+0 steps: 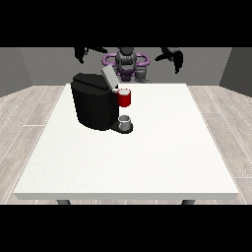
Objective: Insert the coffee pod into the coffee machine and close the lid
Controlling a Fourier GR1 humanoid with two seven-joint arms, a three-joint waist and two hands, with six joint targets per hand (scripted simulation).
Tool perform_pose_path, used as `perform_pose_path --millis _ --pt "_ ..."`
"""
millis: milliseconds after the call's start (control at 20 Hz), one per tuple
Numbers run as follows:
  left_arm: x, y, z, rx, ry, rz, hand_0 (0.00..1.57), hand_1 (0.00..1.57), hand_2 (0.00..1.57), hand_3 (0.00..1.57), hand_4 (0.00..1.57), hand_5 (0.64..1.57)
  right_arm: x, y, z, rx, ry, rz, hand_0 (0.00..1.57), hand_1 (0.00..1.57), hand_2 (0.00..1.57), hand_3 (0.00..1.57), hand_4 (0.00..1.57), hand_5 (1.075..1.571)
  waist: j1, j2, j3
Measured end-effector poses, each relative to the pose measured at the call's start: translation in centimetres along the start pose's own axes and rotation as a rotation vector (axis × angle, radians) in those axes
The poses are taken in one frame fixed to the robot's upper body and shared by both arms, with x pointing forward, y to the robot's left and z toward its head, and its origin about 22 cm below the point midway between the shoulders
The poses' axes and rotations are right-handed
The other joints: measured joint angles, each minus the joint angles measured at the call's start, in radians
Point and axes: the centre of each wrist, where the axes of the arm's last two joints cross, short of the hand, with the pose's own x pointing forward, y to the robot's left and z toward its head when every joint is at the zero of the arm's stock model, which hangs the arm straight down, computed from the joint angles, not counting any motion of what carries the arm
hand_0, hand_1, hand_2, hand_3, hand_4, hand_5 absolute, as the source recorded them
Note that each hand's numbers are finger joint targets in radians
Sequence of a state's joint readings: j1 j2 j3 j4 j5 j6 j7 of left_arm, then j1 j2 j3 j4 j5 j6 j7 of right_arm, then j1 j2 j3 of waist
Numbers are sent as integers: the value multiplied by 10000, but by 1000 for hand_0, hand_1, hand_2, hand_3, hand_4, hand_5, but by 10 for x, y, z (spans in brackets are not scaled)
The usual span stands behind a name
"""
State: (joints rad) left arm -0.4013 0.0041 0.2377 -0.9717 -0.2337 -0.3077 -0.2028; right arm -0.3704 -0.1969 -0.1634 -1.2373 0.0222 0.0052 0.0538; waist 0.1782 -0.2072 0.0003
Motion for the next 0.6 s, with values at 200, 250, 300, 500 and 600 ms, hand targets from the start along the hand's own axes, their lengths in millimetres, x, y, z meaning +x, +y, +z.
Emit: perform_pose_path --millis 200,250,300,500,600 --pt "13 -5 2 -67 -284 -83 0 0 0 0 282 1571 9 4 -13 -58 197 -624 0 0 0 0 129 1571 203 375 0" --pt "16 -7 3 -88 -376 -94 0 0 0 0 265 1571 7 2 -15 -103 258 -770 0 0 0 0 97 1571 270 480 -2" --pt "17 -6 5 -38 -504 -93 0 0 0 0 301 1571 8 5 -17 -46 261 -908 0 0 0 0 176 1571 268 606 0" --pt "30 -2 12 129 -908 -215 0 0 0 0 374 1571 16 10 -27 58 356 -1222 0 0 0 0 56 1571 208 1014 0" --pt "36 4 17 221 -1098 -272 0 0 0 0 356 1571 19 16 -31 149 252 -1163 0 0 0 0 0 1571 162 1250 -2"
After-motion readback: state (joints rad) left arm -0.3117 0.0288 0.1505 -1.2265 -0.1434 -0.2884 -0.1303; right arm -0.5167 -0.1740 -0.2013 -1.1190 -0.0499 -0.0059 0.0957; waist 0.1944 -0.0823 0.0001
